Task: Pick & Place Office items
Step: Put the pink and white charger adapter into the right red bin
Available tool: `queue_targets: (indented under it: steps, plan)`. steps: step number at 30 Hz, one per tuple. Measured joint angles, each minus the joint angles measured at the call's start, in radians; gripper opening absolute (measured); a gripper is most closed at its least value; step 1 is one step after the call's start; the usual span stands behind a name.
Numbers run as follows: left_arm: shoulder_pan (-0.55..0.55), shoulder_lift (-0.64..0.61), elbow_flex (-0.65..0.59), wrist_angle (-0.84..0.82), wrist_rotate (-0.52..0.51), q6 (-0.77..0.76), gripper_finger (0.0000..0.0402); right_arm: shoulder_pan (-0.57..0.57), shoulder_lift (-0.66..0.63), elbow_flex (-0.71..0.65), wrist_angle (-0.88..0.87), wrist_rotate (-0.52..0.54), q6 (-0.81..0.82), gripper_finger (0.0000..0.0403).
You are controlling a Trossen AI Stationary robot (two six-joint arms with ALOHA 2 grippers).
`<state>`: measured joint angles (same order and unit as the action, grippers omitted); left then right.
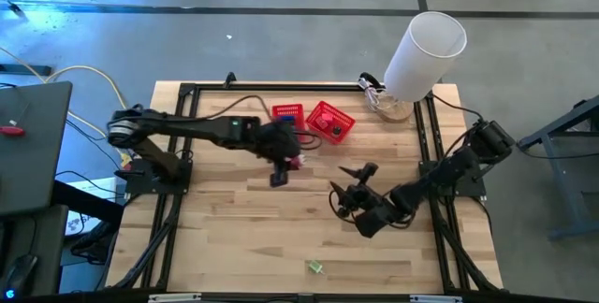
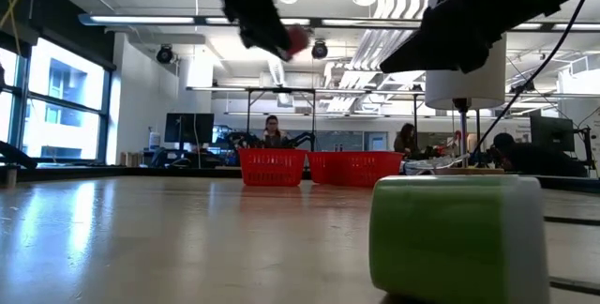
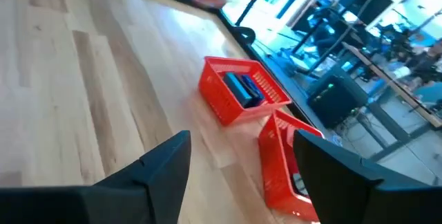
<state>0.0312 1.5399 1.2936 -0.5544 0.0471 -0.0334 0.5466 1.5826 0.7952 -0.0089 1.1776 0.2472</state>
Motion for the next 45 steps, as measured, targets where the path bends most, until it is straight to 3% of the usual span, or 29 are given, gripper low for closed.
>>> queue_targets:
  steps: [7, 14, 18, 24, 34, 39, 45]
  plan:
    - [-0.008, -0.215, -0.222, 0.043, -0.044, -0.066, 0.0121, -0.083, 0.000, 0.000, 0.102, -0.107, -0.157, 0.0243]
    - [-0.006, -0.353, -0.520, 0.405, -0.002, -0.035, 0.0121, -0.176, 0.000, 0.000, 0.274, -0.342, -0.314, 0.0243]
    - [0.008, -0.353, -0.652, 0.664, 0.096, -0.016, 0.0121, -0.227, 0.000, 0.000, 0.325, -0.496, -0.324, 0.0243]
    - [0.012, -0.284, -0.813, 1.182, 0.212, 0.034, 0.0121, -0.297, 0.005, 0.000, 0.407, -0.733, -0.323, 0.0243]
    - [0.007, -0.125, -0.841, 1.468, 0.256, 0.032, 0.0130, -0.356, 0.005, 0.000, 0.540, -1.027, -0.363, 0.0243]
    - [0.015, -0.041, -0.839, 1.611, 0.253, 0.029, 0.0131, -0.366, 0.005, 0.000, 0.608, -1.039, -0.382, 0.0243]
    - [0.014, 0.049, -0.839, 1.805, 0.254, 0.040, 0.0132, -0.385, 0.005, 0.000, 0.665, -0.913, -0.383, 0.0243]
